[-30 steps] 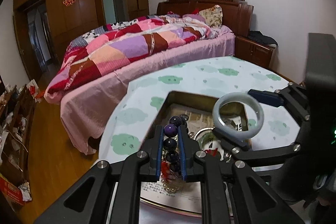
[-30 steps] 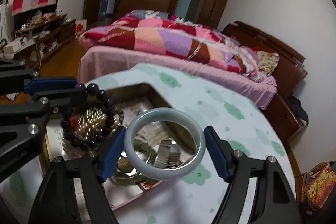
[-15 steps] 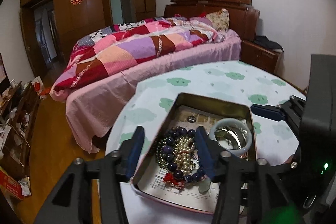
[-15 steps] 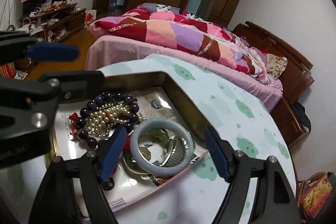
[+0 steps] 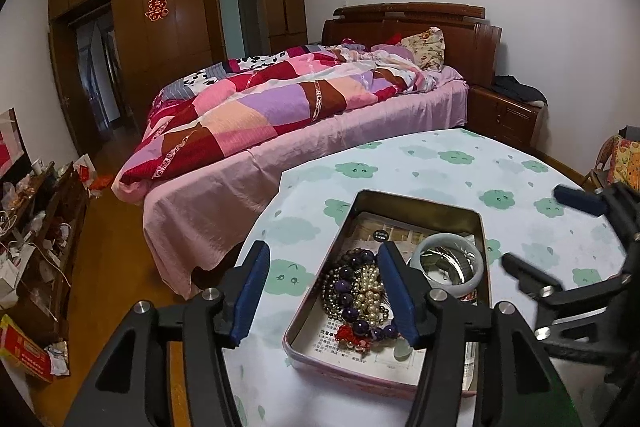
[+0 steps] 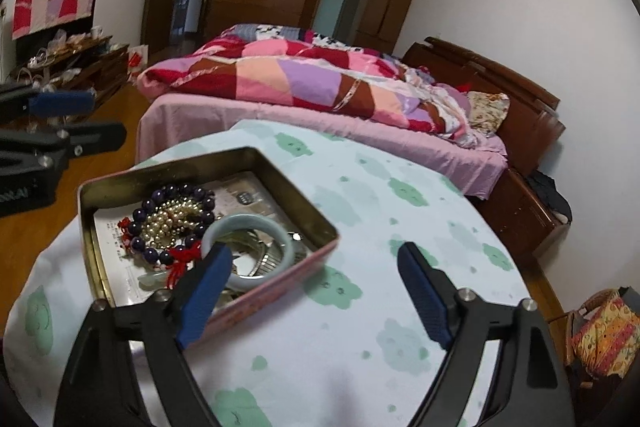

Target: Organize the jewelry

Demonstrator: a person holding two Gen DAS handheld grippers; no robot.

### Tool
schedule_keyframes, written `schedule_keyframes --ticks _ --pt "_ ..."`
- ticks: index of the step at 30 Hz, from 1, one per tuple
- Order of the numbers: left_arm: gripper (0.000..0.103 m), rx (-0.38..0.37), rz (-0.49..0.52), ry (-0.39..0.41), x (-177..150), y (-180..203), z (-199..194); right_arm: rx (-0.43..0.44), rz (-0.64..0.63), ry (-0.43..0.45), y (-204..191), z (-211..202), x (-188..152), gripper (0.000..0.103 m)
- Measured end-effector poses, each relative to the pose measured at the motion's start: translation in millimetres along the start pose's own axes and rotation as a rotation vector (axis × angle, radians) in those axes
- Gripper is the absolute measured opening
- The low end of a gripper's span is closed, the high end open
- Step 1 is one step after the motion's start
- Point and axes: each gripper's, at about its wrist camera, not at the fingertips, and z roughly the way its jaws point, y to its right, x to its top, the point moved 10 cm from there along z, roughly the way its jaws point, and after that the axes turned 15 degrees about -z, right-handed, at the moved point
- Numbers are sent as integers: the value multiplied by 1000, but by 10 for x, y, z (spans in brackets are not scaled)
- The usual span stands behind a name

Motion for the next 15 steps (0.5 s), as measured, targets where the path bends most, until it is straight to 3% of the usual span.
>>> schedule_keyframes --ticks 15 --pt "63 0 14 33 39 46 -196 -66 78 25 311 -291 -127 91"
